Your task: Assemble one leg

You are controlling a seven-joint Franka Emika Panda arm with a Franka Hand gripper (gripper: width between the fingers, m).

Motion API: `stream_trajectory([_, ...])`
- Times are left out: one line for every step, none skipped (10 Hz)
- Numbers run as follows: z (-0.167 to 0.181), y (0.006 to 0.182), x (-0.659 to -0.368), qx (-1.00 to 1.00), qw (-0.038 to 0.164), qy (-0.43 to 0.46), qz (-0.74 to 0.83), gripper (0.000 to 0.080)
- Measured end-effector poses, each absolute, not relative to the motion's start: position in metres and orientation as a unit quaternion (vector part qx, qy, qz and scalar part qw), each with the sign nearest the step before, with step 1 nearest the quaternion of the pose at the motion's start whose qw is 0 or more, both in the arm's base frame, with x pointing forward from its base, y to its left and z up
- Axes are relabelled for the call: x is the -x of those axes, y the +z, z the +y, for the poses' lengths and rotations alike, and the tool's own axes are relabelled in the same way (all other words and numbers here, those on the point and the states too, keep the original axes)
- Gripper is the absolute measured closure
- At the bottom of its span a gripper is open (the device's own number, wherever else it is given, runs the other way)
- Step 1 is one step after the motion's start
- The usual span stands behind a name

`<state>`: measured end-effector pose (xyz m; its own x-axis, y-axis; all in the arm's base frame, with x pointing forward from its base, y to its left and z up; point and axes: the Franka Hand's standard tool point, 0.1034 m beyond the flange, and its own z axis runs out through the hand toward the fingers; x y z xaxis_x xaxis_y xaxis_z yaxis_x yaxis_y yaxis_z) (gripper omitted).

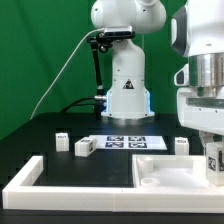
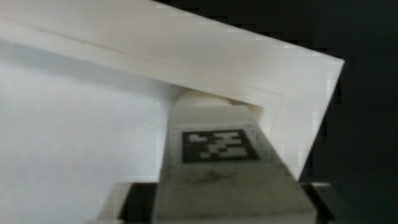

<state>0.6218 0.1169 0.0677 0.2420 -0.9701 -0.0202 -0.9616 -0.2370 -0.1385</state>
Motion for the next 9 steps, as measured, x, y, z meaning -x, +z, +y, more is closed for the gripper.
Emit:
stream_trajectory([0.1168,0.0677,-0.6219,0.795,0.06,-0.036,0.602,0.0508])
stream_trajectory([0.1167,0.0679,-0.6223,0.809,0.06,-0.038,0.583,0.0427])
stream_trajectory([0.1157,0.0697,-0.6251,0.825,0.063,-0.045,0.56,0.0291])
stream_trajectory([0.1178,0.0697,-0.6255,0.844,0.063,-0.052,0.53,0.0291])
stream_trajectory([0.121,0.0694,-0.6247,0.877,0.06,-0.054,0.473,0.0172])
stream_trajectory([0.1228,0.0704,-0.6261,0.906,0.059,-0.061,0.416,0.0156])
stream_trajectory([0.1238,0.0714,-0.6269,0.931,0.055,-0.066,0.354,0.0151])
stream_trajectory([0.1249,0.0726,-0.6281,0.952,0.049,-0.071,0.294,0.0151])
stream_trajectory([0.1255,0.0727,-0.6284,0.965,0.045,-0.074,0.246,0.0151])
